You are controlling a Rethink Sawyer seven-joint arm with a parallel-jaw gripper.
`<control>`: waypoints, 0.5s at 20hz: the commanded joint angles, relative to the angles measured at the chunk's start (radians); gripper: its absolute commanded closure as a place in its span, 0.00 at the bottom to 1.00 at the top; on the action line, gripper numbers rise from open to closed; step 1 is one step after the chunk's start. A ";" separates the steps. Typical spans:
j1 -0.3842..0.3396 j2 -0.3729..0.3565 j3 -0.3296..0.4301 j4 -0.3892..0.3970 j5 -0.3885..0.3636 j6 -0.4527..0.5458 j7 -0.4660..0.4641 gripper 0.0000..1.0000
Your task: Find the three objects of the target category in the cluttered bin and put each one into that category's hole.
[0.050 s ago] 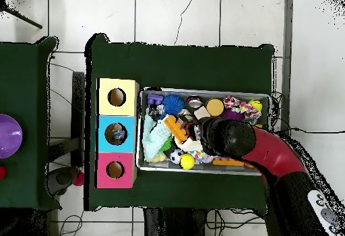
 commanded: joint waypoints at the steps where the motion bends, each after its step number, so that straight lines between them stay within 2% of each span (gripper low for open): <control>1: 0.015 0.052 -0.065 -0.137 -0.171 -0.030 0.017 0.00; 6: 0.009 0.093 -0.074 -0.212 -0.329 -0.126 -0.018 0.00; 10: -0.010 0.098 -0.051 -0.249 -0.406 -0.127 -0.048 0.00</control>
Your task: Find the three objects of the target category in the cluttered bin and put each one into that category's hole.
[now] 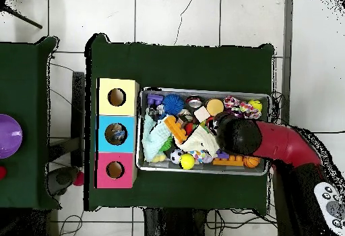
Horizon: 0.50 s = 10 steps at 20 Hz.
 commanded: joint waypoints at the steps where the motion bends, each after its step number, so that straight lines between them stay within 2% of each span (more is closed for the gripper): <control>1: -0.024 0.056 -0.001 -0.120 -0.142 -0.051 -0.053 0.00; 3: -0.031 0.055 0.014 -0.103 -0.169 -0.069 -0.054 0.00; 10: -0.059 0.075 0.042 -0.131 -0.244 -0.083 -0.075 0.00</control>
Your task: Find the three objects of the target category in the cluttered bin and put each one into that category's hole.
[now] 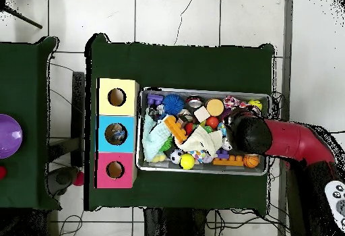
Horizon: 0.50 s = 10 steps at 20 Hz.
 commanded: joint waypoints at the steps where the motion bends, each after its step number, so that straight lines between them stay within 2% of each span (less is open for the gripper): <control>1: -0.027 0.059 0.044 -0.060 -0.112 -0.048 -0.072 0.00; 10: -0.039 0.100 0.051 -0.098 -0.212 -0.101 -0.060 0.00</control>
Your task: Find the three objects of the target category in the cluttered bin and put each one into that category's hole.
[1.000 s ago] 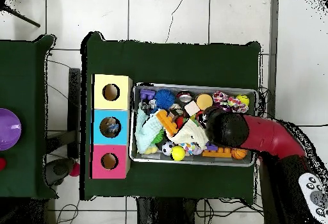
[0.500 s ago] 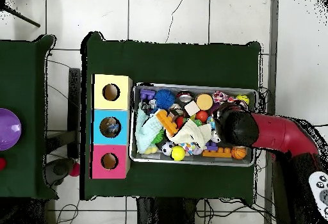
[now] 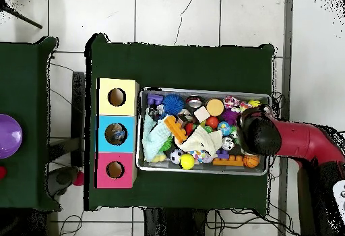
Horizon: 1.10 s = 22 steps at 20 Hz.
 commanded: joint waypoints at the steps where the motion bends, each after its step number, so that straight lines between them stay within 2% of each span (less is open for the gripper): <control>1: -0.006 0.072 0.051 -0.048 -0.106 -0.064 -0.053 0.00; 13: -0.026 0.165 0.052 -0.079 -0.119 -0.075 -0.008 0.00; 22: -0.077 0.253 0.112 -0.142 -0.122 -0.067 -0.083 0.00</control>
